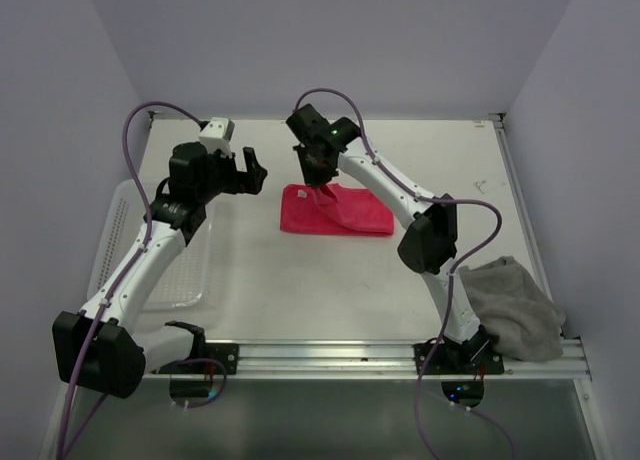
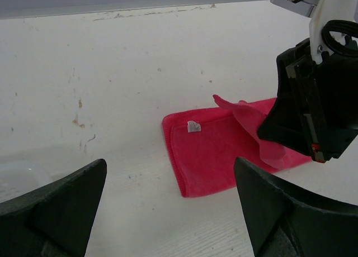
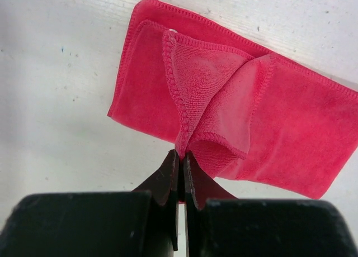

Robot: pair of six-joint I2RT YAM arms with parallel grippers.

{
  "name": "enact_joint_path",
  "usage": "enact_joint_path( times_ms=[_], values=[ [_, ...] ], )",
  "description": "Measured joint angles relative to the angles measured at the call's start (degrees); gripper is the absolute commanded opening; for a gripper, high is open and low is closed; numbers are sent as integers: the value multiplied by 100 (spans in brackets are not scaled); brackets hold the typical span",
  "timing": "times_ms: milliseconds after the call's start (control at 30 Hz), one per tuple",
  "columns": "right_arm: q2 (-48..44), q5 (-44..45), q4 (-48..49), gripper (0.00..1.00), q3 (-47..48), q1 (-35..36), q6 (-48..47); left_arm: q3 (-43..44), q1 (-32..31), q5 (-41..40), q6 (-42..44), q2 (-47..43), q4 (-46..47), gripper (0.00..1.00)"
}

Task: Roll the towels
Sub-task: Fold the towel

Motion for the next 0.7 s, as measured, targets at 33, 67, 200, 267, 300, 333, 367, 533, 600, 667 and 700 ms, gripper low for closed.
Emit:
enact_joint_path(
  times_ms=[33,67,200,267,300,333,367,533,600,667,700],
  values=[
    [26,-33,26,0,-20,2,11,0,0,0,0,0,0,100],
    [63,-74,37,0,-28,4,26,0,0,0,0,0,0,99],
    [232,-151,125,0,-33,11,87,0,0,0,0,0,0,99],
    [315,-229,186,0,-33,11,127,0,0,0,0,-2,0,99],
    [372,-256,210,0,-33,11,157,0,0,0,0,-2,0,100],
    [409,-284,232,0,-33,15,173,0,0,0,0,-2,0,100],
    [442,-310,247,0,-33,15,186,0,0,0,0,-2,0,100],
    [533,-448,361,0,-35,35,267,0,0,2,0,-2,0,100],
    [570,-507,398,0,-33,44,289,0,0,2,0,-2,0,100],
    [621,-540,409,0,-28,52,315,0,0,4,0,-2,0,100],
    [651,-542,417,0,-17,59,328,0,0,7,-2,-2,0,100]
  ],
)
